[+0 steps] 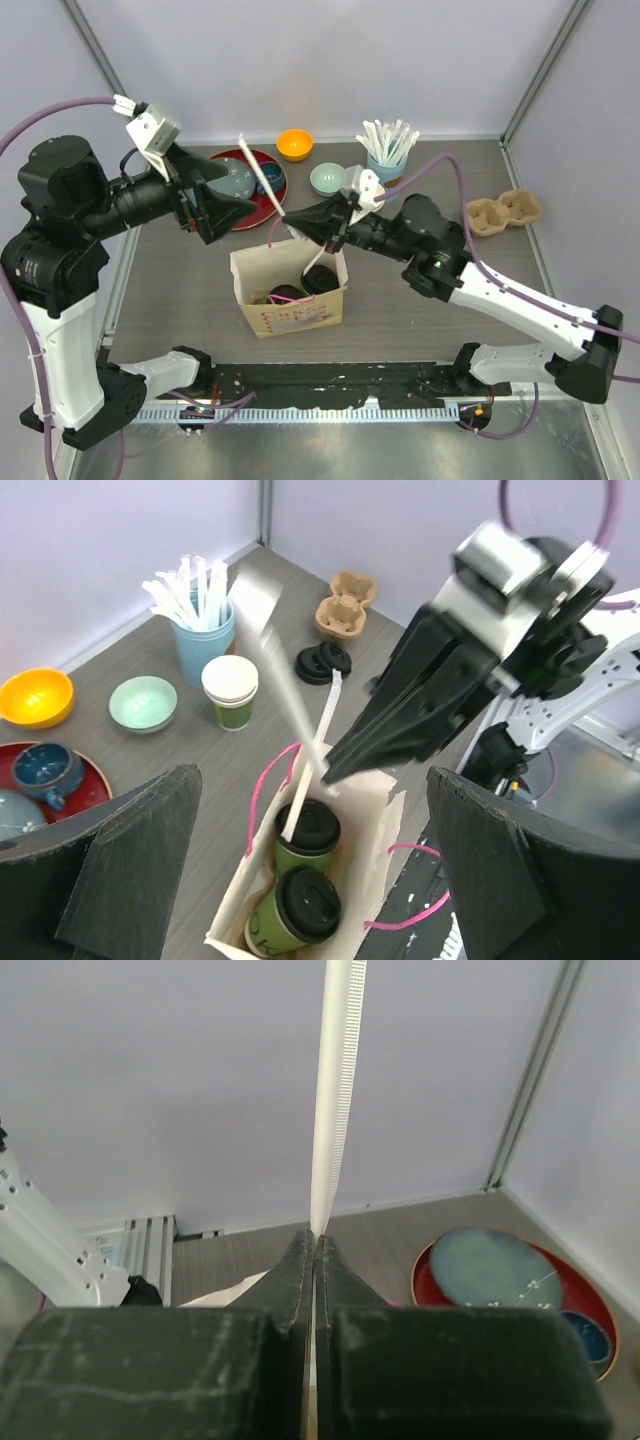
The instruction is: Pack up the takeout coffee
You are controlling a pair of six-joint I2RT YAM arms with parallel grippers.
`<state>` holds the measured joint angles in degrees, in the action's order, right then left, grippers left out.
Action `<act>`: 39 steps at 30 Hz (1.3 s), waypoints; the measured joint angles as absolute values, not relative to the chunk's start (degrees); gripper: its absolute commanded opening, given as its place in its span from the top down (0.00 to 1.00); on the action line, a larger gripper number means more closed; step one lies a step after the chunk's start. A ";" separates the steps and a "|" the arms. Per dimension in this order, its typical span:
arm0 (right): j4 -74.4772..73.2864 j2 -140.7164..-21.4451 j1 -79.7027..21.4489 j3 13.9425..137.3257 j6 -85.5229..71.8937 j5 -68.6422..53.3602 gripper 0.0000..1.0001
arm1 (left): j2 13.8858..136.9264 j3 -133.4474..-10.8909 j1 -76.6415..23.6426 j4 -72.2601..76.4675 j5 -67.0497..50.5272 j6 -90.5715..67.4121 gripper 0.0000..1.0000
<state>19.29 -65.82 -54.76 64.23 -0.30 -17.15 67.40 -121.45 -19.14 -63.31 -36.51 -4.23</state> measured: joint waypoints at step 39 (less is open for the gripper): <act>-4.34 -60.03 -57.69 72.34 6.81 -2.92 0.22 | 66.30 -97.69 -24.91 -60.36 -35.05 3.99 1.00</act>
